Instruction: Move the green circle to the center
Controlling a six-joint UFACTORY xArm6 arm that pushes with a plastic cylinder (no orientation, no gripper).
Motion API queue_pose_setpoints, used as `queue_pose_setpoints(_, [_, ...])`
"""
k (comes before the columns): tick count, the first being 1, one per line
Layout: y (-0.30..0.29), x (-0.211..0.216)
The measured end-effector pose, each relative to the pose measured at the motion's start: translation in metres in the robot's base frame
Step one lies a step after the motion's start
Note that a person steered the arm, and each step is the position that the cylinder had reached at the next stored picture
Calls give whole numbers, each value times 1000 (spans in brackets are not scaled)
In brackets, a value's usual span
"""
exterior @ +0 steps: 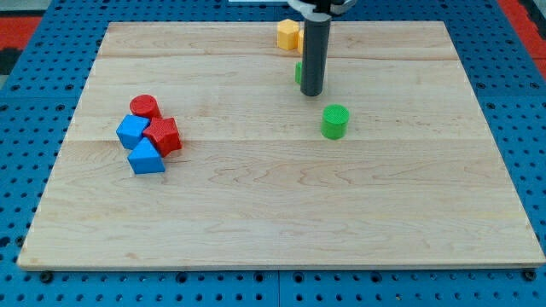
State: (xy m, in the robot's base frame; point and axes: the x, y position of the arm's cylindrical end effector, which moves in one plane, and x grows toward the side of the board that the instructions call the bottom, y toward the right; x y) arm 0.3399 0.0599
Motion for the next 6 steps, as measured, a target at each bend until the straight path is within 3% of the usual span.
queue_pose_setpoints(1, [1, -40])
queue_pose_setpoints(3, [126, 141])
queue_pose_setpoints(4, [67, 127])
queue_pose_setpoints(5, [21, 49])
queue_pose_setpoints(6, [-31, 42])
